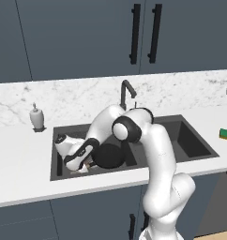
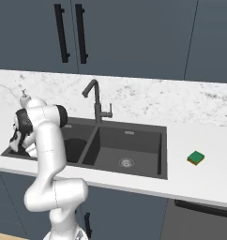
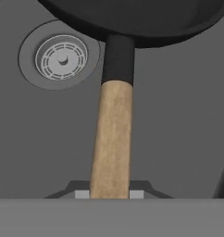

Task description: Pick the pan and sponge and place them into the sink. Then turn on the water.

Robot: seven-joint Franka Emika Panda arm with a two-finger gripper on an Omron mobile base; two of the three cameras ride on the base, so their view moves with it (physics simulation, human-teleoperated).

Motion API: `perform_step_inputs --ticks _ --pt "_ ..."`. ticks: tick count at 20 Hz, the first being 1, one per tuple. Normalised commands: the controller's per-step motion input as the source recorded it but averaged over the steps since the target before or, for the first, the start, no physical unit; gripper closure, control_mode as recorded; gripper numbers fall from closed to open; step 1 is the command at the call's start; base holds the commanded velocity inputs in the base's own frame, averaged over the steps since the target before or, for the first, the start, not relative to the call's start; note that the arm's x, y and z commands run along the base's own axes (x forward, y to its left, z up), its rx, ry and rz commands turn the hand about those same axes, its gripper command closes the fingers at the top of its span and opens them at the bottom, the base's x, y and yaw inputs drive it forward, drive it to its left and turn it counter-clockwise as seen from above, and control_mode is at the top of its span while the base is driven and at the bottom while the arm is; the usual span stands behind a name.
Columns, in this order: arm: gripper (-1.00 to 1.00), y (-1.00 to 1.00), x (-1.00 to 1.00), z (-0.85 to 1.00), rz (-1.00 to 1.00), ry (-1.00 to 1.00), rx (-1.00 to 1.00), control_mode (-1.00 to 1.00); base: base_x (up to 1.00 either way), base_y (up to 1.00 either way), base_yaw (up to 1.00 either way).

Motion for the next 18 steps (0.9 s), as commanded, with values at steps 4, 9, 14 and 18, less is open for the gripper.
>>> perform_step_inputs --ticks 4,9,14,18 --pt "1.00 -0.04 0.00 -0.63 0.00 0.00 0.00 -1.00 0.00 0.00 0.00" --pt "-1.00 -0.06 -0.01 -0.11 0.00 -0.07 0.00 -1.00 0.00 0.00 0.00" --pt "-1.00 -0.26 -0.04 0.32 0.00 -0.18 0.06 -1.00 0.00 0.00 0.00" --pt "-1.00 -0.24 -0.02 0.54 0.00 -0.15 0.10 -1.00 0.00 0.00 0.00"
